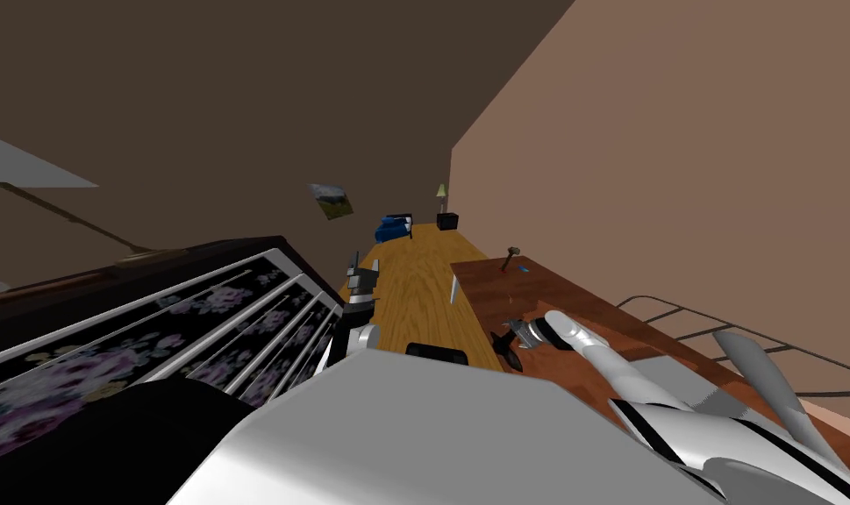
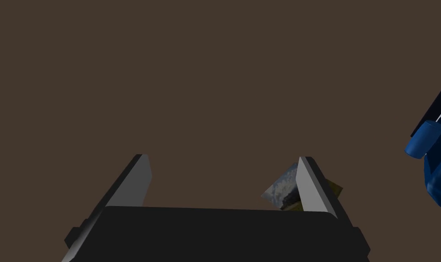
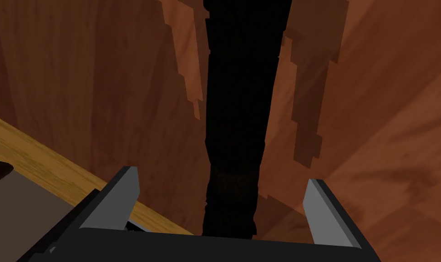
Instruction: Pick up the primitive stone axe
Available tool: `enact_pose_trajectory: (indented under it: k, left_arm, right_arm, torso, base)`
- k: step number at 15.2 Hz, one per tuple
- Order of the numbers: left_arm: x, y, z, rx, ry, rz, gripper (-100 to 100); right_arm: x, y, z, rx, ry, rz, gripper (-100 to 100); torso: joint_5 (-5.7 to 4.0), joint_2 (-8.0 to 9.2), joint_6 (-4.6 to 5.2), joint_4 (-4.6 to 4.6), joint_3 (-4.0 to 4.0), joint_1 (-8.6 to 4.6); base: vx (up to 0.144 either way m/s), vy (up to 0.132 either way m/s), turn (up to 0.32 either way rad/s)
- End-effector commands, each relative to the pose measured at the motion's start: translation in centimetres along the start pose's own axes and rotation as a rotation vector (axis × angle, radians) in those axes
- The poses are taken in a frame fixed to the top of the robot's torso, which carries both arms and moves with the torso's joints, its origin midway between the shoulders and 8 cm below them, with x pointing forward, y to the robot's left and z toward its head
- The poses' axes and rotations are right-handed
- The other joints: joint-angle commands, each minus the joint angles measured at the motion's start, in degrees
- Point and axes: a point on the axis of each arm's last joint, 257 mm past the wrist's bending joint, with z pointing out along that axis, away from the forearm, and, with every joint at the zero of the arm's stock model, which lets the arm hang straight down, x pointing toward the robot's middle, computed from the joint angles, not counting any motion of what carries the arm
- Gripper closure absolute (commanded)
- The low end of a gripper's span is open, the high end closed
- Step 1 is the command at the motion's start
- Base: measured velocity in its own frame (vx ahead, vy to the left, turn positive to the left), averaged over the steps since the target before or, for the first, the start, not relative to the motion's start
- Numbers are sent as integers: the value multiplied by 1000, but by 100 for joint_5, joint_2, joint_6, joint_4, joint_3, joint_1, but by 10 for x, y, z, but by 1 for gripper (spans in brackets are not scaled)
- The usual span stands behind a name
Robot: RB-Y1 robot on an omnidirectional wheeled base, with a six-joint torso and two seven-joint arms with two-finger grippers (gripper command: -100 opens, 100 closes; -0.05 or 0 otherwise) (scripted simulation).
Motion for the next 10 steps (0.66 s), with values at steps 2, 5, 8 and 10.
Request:
enact_pose_trajectory:
  k: [2,5,8,10]
  left_arm:
    - [0,0,0,0,0,0,0]
    - [0,0,0,0,0,0,0]
    - [0,0,0,0,0,0,0]
    - [0,0,0,0,0,0,0]
  right_arm:
    - [0,0,1,1,2,0,100]
    - [0,1,1,-1,2,2,100]
    - [5,-3,-11,-5,-4,-2,100]
    - [5,-3,-10,-3,-2,-2,100]
  torso:
    - [1,1,0,1,1,1]
    - [-1,3,-4,4,3,3]
    - [4,5,-2,6,5,4]
    - [6,9,1,7,8,6]
  base:
    - [2,-3,5]
    - [0,-1,-4]
    - [-6,5,-25]
    - [-10,7,-27]
